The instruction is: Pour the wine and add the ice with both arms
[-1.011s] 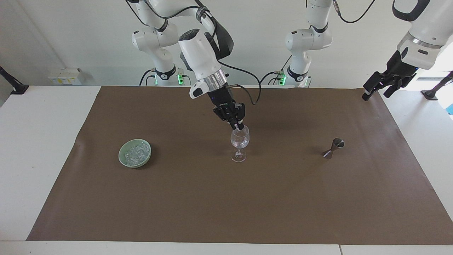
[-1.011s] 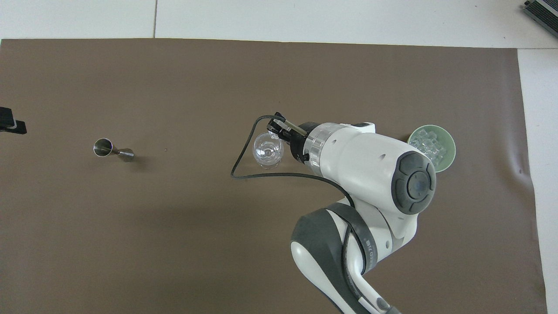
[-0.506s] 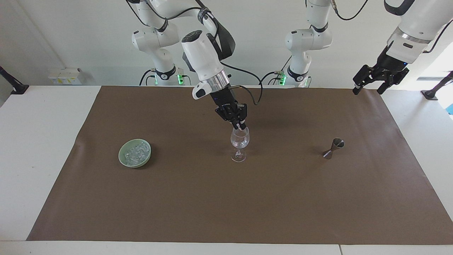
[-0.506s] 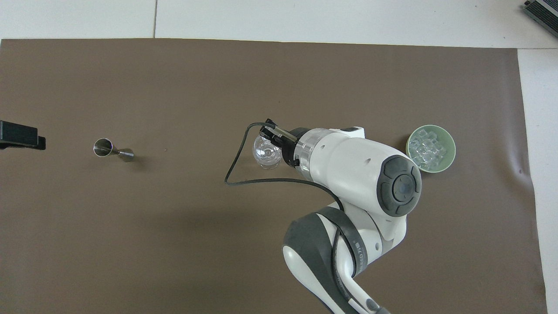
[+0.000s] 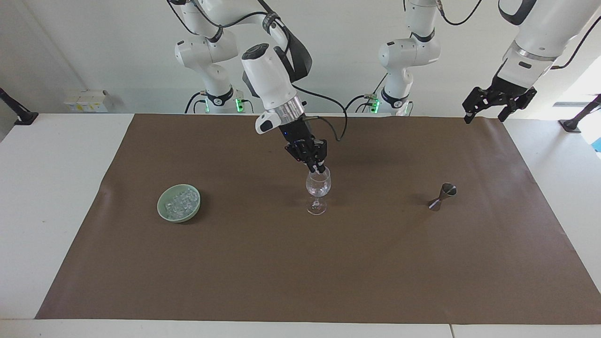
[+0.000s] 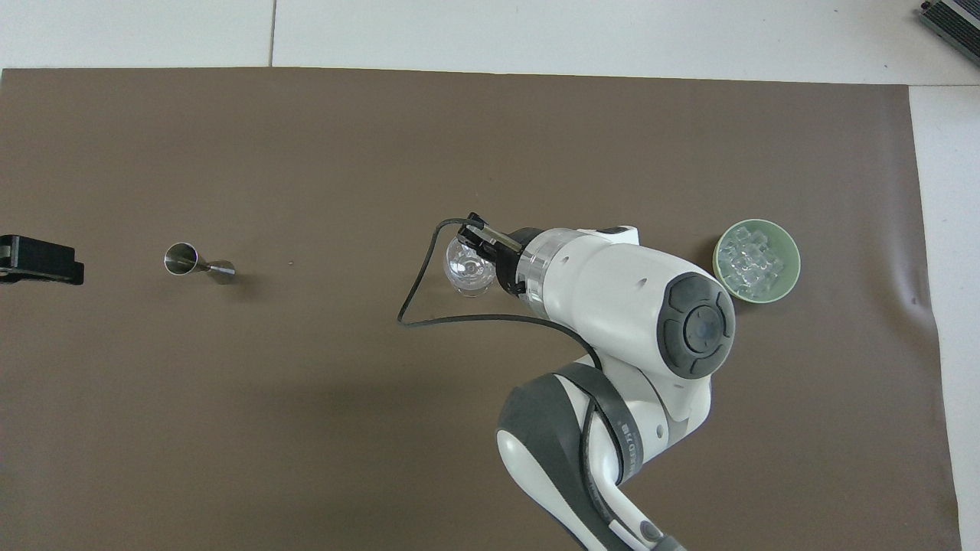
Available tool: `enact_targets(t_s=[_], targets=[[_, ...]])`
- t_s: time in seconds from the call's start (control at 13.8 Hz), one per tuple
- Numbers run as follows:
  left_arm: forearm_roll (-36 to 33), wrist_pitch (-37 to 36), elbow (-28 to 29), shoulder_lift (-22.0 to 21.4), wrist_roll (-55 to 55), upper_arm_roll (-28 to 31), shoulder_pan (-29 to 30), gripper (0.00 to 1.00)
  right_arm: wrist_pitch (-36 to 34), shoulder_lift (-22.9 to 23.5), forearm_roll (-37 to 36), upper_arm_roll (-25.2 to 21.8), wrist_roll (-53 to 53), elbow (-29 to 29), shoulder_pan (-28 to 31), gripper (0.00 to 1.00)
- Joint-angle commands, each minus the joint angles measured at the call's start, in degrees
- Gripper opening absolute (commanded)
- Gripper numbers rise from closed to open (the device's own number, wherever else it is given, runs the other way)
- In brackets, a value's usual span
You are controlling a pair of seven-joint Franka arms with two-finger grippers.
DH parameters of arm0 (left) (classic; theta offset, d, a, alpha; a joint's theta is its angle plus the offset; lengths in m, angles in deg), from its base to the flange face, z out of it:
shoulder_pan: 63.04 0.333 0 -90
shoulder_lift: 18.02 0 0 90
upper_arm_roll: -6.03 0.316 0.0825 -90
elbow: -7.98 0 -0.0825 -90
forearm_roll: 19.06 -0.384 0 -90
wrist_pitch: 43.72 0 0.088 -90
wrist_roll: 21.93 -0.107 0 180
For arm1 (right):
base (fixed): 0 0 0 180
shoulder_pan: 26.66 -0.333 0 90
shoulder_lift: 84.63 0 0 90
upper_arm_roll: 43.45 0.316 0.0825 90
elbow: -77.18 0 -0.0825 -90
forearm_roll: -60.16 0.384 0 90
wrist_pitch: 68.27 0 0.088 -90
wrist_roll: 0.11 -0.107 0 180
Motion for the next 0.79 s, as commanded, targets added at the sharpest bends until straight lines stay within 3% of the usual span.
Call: enact_targets(t_s=[0.0,0.36,0.58,0.72], targets=[[0.95,-0.27,1.36,-1.51,-0.41,-0.1,-0.84,1.0,1.24,-0.1,1.06,-0.08,0.43,-0.91,-0.27,0.12],[1.04,-0.71,1.62,-1.95,-0.49,-0.89,-0.93,1.0,1.15,-0.19,1.06,-0.08,0.43,-1.09,-0.27,0.22],[1.21,-0.71,1.98,-2.39,-0.32,-0.8,-3.74,1.0,1.15,-0.19,0.98,-0.08,0.52,-1.09,-0.27,0.44],[1.21,-0.62,1.97,-2.3,-0.58,-0.89,-3.83,1.0,1.15,-0.19,0.97,-0.08,0.52,-1.09,-0.27,0.49]])
